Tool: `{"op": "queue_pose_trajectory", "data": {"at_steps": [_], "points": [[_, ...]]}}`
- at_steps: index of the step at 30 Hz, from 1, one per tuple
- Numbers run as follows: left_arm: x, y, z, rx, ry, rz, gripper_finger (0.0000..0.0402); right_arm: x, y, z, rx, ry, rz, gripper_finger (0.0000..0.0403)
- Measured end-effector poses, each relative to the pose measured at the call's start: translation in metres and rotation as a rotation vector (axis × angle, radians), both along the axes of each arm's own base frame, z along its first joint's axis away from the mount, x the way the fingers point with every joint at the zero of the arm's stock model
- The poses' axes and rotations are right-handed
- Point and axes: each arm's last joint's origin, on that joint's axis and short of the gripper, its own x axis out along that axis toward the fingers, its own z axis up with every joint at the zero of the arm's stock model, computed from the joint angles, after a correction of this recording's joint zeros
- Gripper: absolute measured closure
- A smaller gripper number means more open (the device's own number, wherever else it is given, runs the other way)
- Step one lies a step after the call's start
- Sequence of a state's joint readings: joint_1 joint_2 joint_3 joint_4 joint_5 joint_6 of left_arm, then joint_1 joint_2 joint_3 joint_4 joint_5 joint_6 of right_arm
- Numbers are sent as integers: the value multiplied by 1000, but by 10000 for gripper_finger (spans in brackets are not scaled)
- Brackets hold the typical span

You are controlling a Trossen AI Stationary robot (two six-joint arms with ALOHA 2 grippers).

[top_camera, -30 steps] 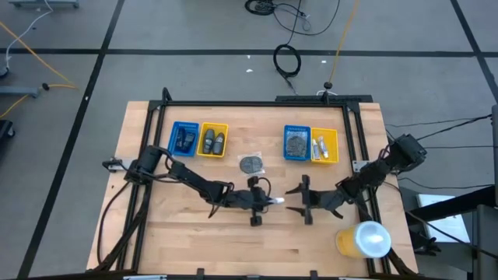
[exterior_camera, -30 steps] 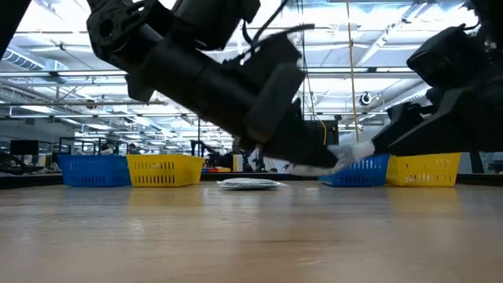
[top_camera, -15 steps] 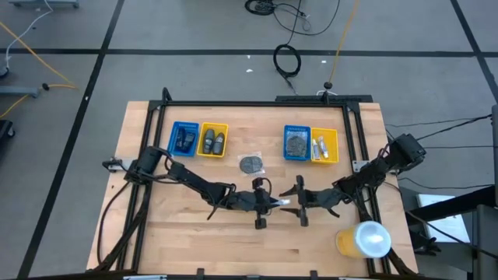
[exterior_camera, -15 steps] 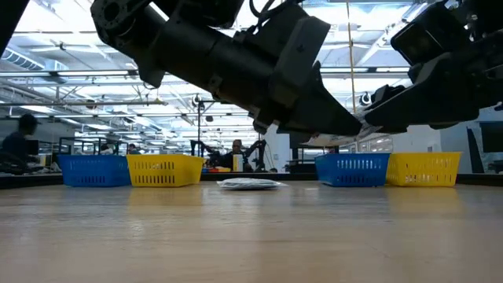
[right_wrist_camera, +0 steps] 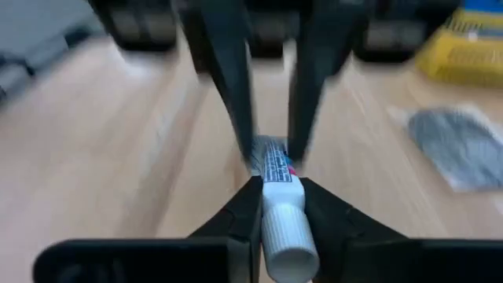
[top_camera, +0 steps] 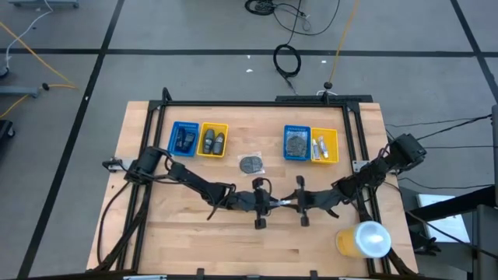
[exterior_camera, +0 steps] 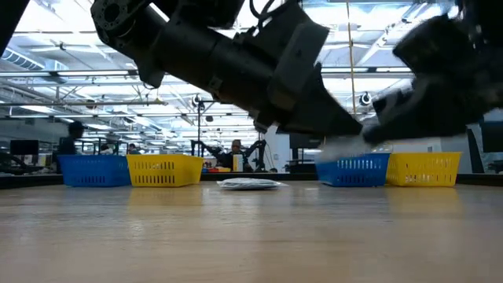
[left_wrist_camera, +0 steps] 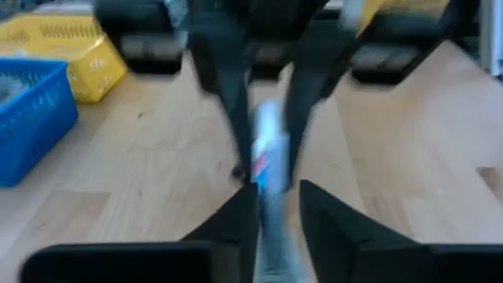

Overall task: Pick & Place Travel size toiletries
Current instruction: Put the white toothpaste into the right yellow bin

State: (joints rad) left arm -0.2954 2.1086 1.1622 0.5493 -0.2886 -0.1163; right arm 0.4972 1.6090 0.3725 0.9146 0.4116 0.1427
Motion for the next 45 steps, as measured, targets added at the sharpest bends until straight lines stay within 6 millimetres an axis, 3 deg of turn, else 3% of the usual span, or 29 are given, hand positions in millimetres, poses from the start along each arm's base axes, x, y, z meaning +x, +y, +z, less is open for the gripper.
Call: {"op": "queue_pose_trajectory", "data": {"at_steps": [7,13,20,27,30,37,45], "points": [[-2,-1,10,10,-5,-19,195,-15,-8,2,5,174,-50,333],[-4,-1,5,16,48,-12,130,-33,-19,28,32,195,-123,348],[-5,0,3,-5,70,6,111,-70,-46,55,-41,162,-395,347],[-5,0,3,-3,74,8,110,-101,-72,102,-110,43,-673,347],[-5,0,3,-3,74,8,110,-109,-84,112,-92,30,-784,347],[-5,0,2,-5,78,9,110,-116,-106,98,-45,207,-971,347],[-5,0,2,-4,79,9,110,-96,-121,72,-58,375,-1059,347]]}}
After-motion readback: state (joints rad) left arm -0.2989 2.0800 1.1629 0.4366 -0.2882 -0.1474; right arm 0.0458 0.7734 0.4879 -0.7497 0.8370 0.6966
